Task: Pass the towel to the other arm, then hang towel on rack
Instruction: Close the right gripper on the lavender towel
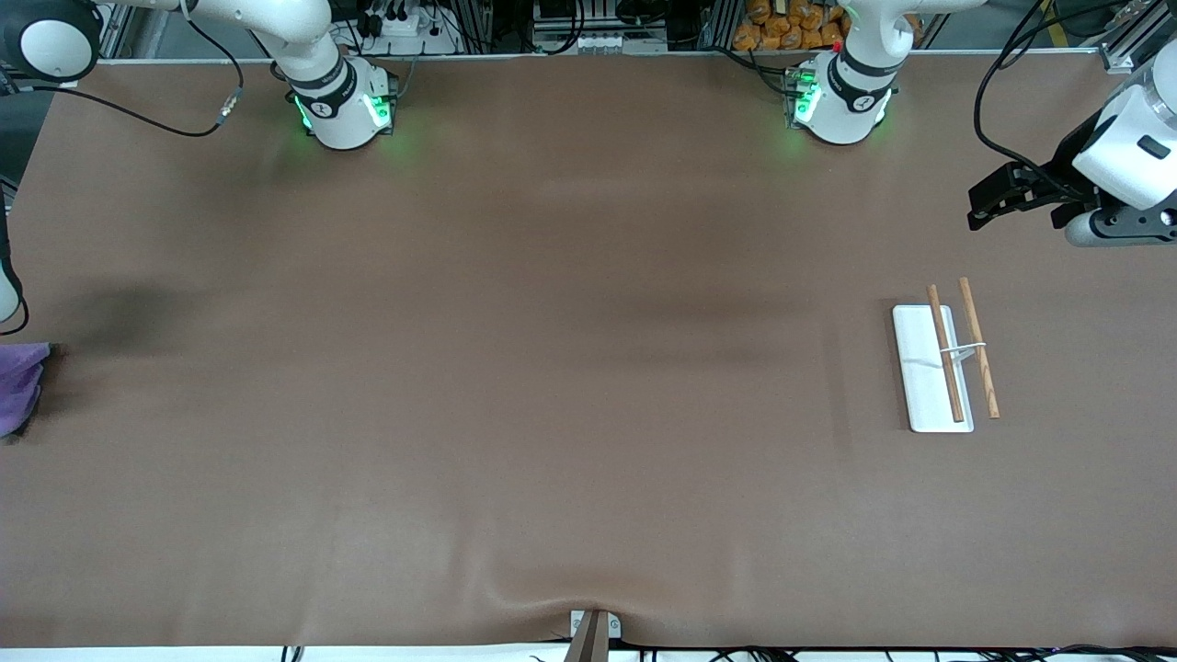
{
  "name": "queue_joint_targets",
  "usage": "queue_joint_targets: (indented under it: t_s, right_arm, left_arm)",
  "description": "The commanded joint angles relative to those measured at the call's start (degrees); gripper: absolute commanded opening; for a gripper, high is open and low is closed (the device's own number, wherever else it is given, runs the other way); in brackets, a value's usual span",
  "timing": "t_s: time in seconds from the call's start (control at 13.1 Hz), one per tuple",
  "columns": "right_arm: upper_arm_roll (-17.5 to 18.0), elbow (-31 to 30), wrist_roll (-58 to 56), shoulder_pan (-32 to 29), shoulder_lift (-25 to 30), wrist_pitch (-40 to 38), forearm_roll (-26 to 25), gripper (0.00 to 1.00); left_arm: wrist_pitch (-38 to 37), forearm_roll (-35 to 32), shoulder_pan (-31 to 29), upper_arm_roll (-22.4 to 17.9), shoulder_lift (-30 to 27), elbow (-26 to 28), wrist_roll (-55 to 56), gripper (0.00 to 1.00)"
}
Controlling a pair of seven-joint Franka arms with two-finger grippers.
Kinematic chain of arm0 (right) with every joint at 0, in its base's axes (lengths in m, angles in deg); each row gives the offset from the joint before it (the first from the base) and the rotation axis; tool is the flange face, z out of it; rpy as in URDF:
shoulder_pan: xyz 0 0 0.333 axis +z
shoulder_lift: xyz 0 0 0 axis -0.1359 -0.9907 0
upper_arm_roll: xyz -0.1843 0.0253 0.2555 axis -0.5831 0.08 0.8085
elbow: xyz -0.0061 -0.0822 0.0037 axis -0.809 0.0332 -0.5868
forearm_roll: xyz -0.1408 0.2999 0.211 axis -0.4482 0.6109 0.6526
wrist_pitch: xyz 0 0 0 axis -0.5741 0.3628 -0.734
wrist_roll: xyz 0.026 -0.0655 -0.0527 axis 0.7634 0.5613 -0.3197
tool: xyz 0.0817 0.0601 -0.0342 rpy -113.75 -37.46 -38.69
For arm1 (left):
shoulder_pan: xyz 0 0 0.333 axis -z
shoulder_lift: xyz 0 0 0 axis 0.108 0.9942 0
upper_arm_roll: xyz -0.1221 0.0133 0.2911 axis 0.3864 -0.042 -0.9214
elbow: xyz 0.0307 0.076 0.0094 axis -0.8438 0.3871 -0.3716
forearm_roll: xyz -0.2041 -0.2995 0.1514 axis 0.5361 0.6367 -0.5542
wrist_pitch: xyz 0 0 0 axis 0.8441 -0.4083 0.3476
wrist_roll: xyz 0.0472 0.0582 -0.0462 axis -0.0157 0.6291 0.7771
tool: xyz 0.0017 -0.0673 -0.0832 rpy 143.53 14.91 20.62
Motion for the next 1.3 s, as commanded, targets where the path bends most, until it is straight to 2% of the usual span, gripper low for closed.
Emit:
queue_joint_targets:
  t_s: [0.0,0.15,0.31,0.54,0.84,1.07,1.22]
  right_arm:
    - [1.40,3.78,-0.30,-0.27,0.74,-11.33,-0.48,0.00]
    - [2.36,9.40,-0.30,-0.10,0.74,-22.68,-0.30,0.00]
    - [2.46,11.97,0.05,0.95,0.82,-29.04,-0.22,0.00]
    - [2.37,12.50,3.47,2.53,2.57,-36.15,-0.30,0.00]
    - [2.46,12.68,11.02,5.61,7.93,-49.24,-0.04,0.00]
    - [2.46,12.68,16.65,8.16,11.71,-56.19,1.71,0.00]
    - [2.46,12.68,24.88,10.44,13.91,-61.82,3.03,0.00]
  left_arm:
    - [0.60,1.03,-0.14,0.18,-0.75,0.83,-0.75,1.00]
    - [0.60,1.03,-0.14,0.18,-0.75,0.92,-0.75,1.00]
    - [0.60,1.03,-0.22,0.18,-0.75,0.92,-0.75,1.00]
    - [0.60,1.03,-0.22,0.10,-0.84,0.92,-0.75,1.00]
    - [0.68,1.03,-0.40,0.18,-0.84,0.83,-0.75,1.00]
    - [1.21,1.03,-0.49,0.10,-0.84,0.83,-0.75,1.00]
    - [1.39,1.03,-0.49,0.09,-0.75,0.74,-0.75,1.00]
